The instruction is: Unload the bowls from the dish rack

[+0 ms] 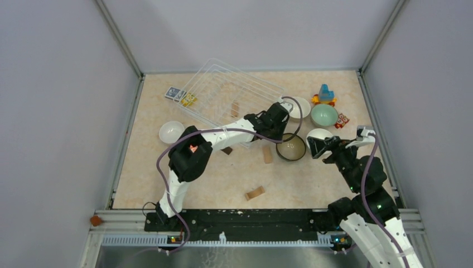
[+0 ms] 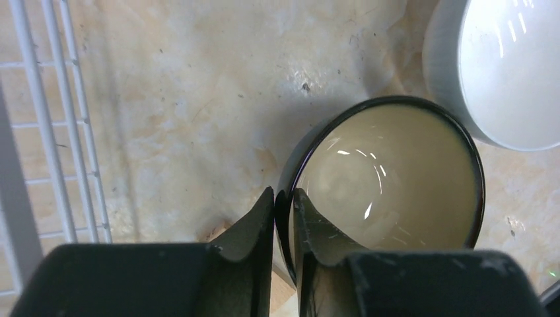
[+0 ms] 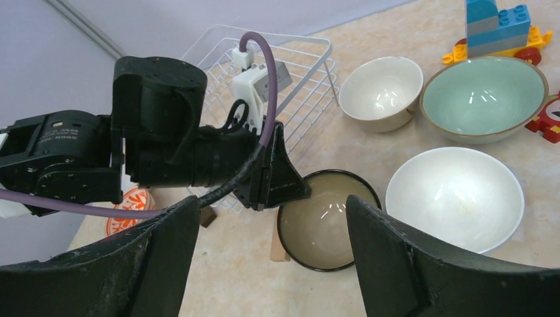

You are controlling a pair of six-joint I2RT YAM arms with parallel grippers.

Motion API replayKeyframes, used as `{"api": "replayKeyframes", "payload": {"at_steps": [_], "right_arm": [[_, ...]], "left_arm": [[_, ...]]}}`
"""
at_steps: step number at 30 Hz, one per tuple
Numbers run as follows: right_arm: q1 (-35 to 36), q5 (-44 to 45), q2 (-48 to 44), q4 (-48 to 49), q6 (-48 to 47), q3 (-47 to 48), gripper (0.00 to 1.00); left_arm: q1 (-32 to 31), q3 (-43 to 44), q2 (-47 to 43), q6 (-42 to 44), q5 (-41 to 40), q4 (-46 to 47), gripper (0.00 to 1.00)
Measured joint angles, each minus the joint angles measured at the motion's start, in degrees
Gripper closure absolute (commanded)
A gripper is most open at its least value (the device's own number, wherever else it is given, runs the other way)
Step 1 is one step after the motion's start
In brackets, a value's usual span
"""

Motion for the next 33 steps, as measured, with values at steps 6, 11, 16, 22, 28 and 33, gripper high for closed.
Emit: {"api": "replayKeyframes", "payload": {"at_steps": [6,11,16,22,28,33], "right_arm": [[0.0,1.2,0.0,-1.6,0.0,0.0,0.2],[0.0,2.4,0.0,-2.0,0.0,-0.8,0.2],[0.0,3.3,0.6,-2.1,0.2,-1.4,0.2],[0.0,3.6,1.4,-1.9,1.2,-1.8,0.21],[0.0,3.6,1.4,-1.9,2.4,-3.3,0.22],[0.0,3.7,1.4,-1.7,3.2,-4.4,0.22]], "left_arm": [[0.1,1.5,0.2,0.0,-1.5,1.4,0.69],[0.1,1.6,0.2,0.2,-2.0,1.9,0.59],[0.1,1.2,-0.5,1.2,-2.4,2.3,0.47],[0.1,-0.3,-5.3,2.1,-2.8,2.4,0.43],[0.1,-1.9,-12.0,3.3,-6.2,2.4,0.28],[0.1,-9.2,-20.9,3.0,-13.1,3.6,0.14]]}}
